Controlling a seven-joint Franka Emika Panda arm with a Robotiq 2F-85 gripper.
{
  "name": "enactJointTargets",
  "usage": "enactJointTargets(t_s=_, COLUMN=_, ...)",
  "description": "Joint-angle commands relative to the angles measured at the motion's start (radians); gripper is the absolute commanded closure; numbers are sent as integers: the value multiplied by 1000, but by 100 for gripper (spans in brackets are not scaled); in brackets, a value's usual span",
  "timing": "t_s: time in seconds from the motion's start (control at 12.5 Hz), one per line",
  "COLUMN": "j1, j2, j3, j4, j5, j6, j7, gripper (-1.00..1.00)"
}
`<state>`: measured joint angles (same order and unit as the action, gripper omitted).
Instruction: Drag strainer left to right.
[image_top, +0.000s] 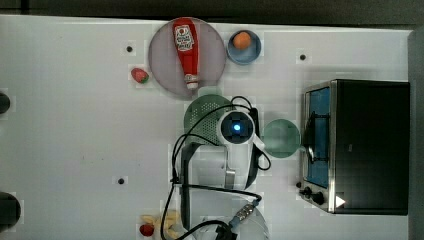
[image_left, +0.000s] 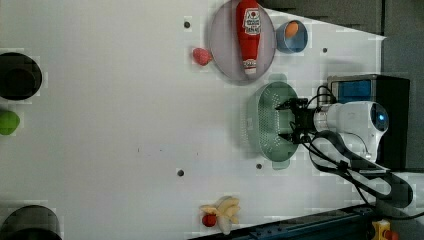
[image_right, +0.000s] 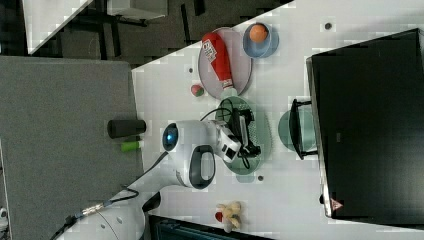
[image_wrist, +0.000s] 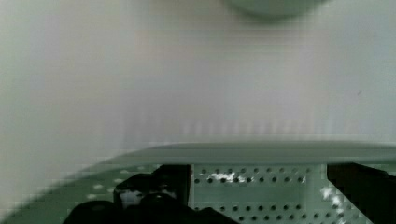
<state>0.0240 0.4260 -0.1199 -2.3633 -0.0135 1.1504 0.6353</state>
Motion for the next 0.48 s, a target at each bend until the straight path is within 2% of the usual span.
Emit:
enactJointTargets(t_s=0.08, j1=-10, j2=-40, j3=-39, j4=-8, j5=2, j6=-5, j7=-159, gripper=-100)
enactJointTargets(t_s=0.48, j1=-6, j2=-118, j3=18, j4=0, j5=3, j6=-64, j7=-160, gripper=-100)
